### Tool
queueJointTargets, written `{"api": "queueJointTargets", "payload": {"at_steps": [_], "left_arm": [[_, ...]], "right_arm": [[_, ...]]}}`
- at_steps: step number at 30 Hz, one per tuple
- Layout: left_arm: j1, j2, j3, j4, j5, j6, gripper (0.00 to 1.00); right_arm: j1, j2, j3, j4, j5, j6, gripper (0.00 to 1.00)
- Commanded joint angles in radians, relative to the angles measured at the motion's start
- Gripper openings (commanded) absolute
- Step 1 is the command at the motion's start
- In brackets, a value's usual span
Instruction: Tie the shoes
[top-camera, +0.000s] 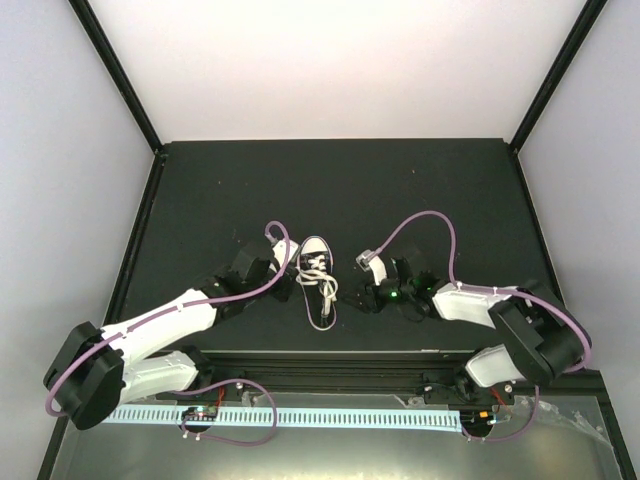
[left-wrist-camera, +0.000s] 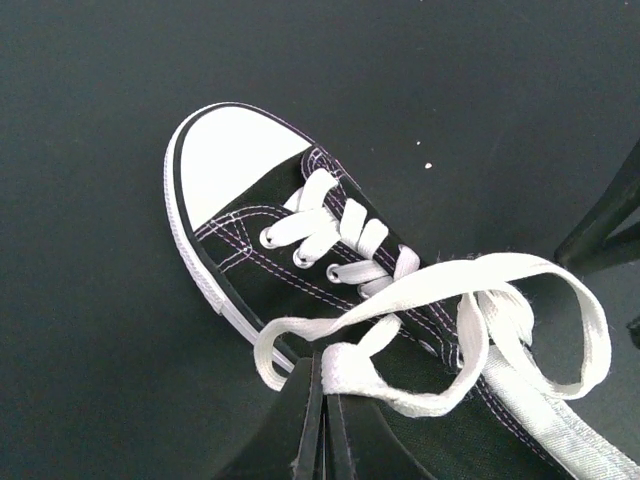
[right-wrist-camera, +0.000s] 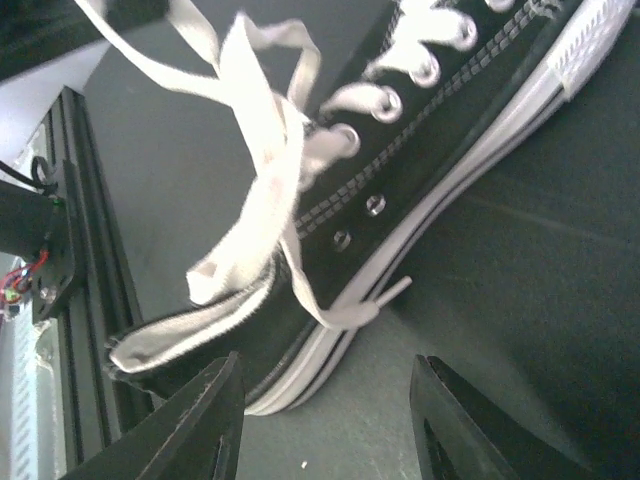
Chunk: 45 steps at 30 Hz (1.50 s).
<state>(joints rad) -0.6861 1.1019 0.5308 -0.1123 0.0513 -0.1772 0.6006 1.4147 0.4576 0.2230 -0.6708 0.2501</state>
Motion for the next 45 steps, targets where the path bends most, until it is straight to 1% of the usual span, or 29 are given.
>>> {"api": "queueJointTargets", "payload": {"at_steps": [1, 10, 21, 24, 25, 27, 30, 33, 37, 39, 40, 43, 45], "left_arm": [[0.01, -0.002, 0.035, -0.015, -0.006, -0.014, 0.02], [0.016, 0.002, 0.041, -0.018, 0.002, -0.016, 0.02], [0.021, 0.015, 0.051, -0.017, 0.019, -0.017, 0.02], [0.023, 0.019, 0.051, -0.017, 0.021, -0.02, 0.02], [0.024, 0.02, 0.051, -0.016, 0.021, -0.021, 0.02], [0.03, 0.021, 0.051, -0.015, 0.023, -0.026, 0.02], [0.064, 0.011, 0.05, -0.032, 0.012, -0.044, 0.02], [0.145, -0.026, 0.037, -0.048, 0.03, -0.071, 0.02], [0.264, -0.079, -0.004, -0.056, 0.089, -0.123, 0.02], [0.323, -0.101, -0.034, -0.061, 0.111, -0.163, 0.02], [0.347, -0.114, -0.051, -0.064, 0.115, -0.184, 0.02], [0.431, -0.154, -0.115, -0.067, 0.124, -0.265, 0.02], [0.476, -0.181, -0.151, -0.059, 0.134, -0.306, 0.01]], "right_arm": [[0.01, 0.052, -0.032, 0.137, 0.017, 0.036, 0.48], [0.042, 0.148, 0.034, 0.193, 0.003, 0.043, 0.46], [0.064, 0.249, 0.105, 0.193, -0.057, 0.015, 0.32], [0.064, 0.259, 0.107, 0.221, -0.08, 0.026, 0.22], [0.063, 0.258, 0.105, 0.23, -0.083, 0.033, 0.14], [0.063, 0.246, 0.097, 0.241, -0.076, 0.048, 0.02], [0.062, 0.188, 0.087, 0.168, 0.0, 0.051, 0.02], [0.038, 0.083, 0.059, 0.031, 0.15, 0.046, 0.02], [-0.037, -0.071, 0.012, -0.143, 0.345, 0.081, 0.02], [-0.091, -0.143, -0.008, -0.228, 0.428, 0.138, 0.02], [-0.125, -0.18, -0.034, -0.224, 0.432, 0.178, 0.02], [-0.205, -0.284, -0.047, -0.321, 0.508, 0.297, 0.02], [-0.262, -0.35, -0.069, -0.333, 0.52, 0.366, 0.02]]}}
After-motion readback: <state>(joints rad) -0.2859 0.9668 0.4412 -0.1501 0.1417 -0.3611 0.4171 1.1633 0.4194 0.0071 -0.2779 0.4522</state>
